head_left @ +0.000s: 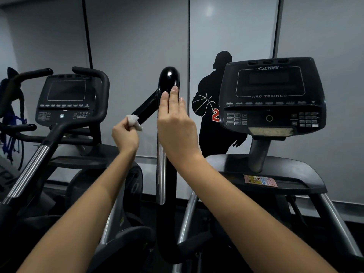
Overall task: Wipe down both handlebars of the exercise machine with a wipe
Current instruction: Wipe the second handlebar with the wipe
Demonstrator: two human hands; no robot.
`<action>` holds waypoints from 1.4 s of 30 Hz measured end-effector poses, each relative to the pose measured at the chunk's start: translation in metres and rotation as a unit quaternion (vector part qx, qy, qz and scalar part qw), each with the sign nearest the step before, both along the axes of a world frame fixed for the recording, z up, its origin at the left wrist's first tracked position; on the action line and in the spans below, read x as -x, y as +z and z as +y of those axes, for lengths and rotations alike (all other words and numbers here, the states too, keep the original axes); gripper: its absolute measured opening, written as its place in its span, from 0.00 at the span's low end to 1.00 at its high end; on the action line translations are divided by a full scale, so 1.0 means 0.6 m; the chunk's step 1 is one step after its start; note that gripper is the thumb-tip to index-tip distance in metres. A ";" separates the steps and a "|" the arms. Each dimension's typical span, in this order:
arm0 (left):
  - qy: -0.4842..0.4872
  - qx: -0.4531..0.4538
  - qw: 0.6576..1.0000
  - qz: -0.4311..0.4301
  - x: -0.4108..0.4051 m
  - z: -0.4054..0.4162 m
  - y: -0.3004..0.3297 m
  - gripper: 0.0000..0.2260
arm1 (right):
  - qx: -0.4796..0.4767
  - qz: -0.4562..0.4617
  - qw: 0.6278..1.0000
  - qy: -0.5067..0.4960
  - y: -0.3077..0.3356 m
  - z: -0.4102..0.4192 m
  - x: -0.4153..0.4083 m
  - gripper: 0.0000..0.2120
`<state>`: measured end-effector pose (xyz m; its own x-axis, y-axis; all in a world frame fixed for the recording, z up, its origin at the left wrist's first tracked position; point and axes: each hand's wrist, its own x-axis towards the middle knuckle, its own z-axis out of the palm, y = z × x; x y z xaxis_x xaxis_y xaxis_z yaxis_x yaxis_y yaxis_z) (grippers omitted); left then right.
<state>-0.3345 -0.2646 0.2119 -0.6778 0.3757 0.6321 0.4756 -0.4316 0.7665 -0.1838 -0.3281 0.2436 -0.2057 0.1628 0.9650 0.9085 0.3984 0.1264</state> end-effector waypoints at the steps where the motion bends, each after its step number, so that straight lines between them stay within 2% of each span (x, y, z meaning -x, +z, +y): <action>1: -0.016 -0.002 0.999 -0.038 0.003 0.003 0.010 0.18 | 0.005 0.002 1.000 0.004 0.000 -0.001 0.001 0.25; 7: -0.059 0.046 0.994 -0.076 0.002 0.001 -0.011 0.21 | 0.007 -0.001 1.000 -0.003 -0.001 -0.001 0.000 0.25; 10: -0.016 0.030 0.998 -0.052 0.017 -0.002 0.022 0.16 | 0.020 0.002 1.000 0.008 -0.001 -0.002 0.000 0.25; 12: 0.037 0.027 0.999 0.021 0.020 -0.008 0.049 0.13 | 0.023 0.003 1.000 0.006 0.000 -0.003 0.001 0.25; 14: 0.076 0.027 0.989 0.127 0.016 -0.005 0.072 0.14 | 0.024 0.010 1.000 0.006 0.000 -0.004 0.002 0.25; 16: 0.115 0.044 0.960 0.250 0.005 0.010 0.085 0.13 | 0.032 0.004 0.999 0.008 -0.001 -0.004 0.002 0.25; 18: 0.153 0.082 0.923 0.343 -0.009 0.024 0.086 0.07 | 0.042 -0.007 0.999 0.004 -0.002 -0.002 0.002 0.24; 20: 0.183 0.093 0.900 0.385 -0.015 0.020 0.080 0.04 | 0.046 -0.012 0.999 0.004 -0.001 -0.001 0.002 0.24; 22: 0.203 0.073 0.877 0.429 -0.005 0.009 0.065 0.07 | 0.032 -0.013 0.999 -0.011 -0.002 -0.001 0.000 0.24; 24: 0.209 0.068 0.856 0.467 0.017 -0.005 0.052 0.11 | 0.019 -0.007 1.000 -0.006 -0.002 -0.007 -0.003 0.32; 26: 0.201 0.092 0.852 0.474 0.034 -0.026 0.041 0.12 | 0.015 -0.009 1.000 -0.011 0.000 -0.014 -0.008 0.35; 30: 0.158 0.117 0.874 0.445 0.035 -0.072 0.024 0.11 | 0.059 -0.023 0.998 -0.005 -0.001 -0.011 -0.007 0.26; 33: 0.129 0.059 0.909 0.392 0.020 -0.100 0.033 0.11 | 0.062 0.003 0.998 0.028 0.004 -0.021 -0.010 0.22; 36: 0.116 -0.021 0.922 0.368 0.002 -0.127 0.052 0.10 | 0.118 0.006 0.987 0.106 0.020 -0.031 -0.021 0.21; 38: 0.078 -0.072 0.932 0.347 -0.015 -0.148 0.059 0.08 | 0.093 0.009 0.987 0.133 0.038 -0.041 -0.029 0.20; 40: 0.031 -0.108 0.942 0.317 -0.032 -0.168 0.062 0.06 | 0.078 -0.057 0.985 0.145 0.052 -0.049 -0.025 0.25; 42: 0.006 -0.130 0.943 0.306 -0.046 -0.182 0.064 0.05 | 0.126 -0.106 0.973 0.164 0.059 -0.055 -0.017 0.27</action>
<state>-0.3067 -0.3736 0.2506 -0.1594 0.1485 0.9760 0.8012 -0.5582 0.2158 -0.1739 -0.3614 0.2788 -0.4761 0.2812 0.8332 0.6914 0.7052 0.1570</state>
